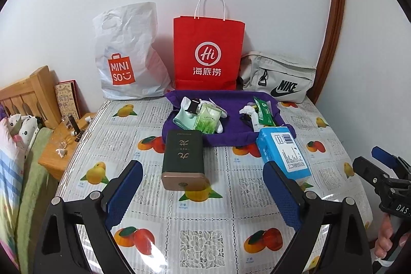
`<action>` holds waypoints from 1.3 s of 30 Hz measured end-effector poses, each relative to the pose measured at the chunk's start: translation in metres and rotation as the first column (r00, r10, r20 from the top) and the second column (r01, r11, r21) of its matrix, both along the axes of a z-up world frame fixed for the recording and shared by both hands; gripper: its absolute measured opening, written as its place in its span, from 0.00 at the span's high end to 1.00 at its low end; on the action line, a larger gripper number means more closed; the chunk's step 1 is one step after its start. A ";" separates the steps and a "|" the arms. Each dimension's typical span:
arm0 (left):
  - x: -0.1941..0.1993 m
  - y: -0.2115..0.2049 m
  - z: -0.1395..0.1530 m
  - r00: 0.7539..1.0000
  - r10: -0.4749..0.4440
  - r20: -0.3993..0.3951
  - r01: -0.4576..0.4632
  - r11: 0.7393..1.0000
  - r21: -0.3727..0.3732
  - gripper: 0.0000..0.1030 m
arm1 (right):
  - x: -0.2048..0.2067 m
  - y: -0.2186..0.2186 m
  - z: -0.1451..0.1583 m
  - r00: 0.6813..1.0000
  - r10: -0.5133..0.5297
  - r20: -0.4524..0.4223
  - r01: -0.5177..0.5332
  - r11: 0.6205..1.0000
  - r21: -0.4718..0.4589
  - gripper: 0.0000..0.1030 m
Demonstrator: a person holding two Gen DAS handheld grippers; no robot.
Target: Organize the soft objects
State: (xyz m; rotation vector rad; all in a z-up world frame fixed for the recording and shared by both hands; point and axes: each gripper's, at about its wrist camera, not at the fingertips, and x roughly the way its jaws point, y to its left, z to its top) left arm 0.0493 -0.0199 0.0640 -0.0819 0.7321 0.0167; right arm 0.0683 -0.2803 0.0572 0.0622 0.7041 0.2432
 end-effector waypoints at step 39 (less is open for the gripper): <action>-0.015 -0.003 0.002 1.000 -0.014 0.007 0.014 1.000 0.001 0.08 | -0.016 0.002 0.000 1.000 0.005 0.006 -0.005 1.000 0.007 0.00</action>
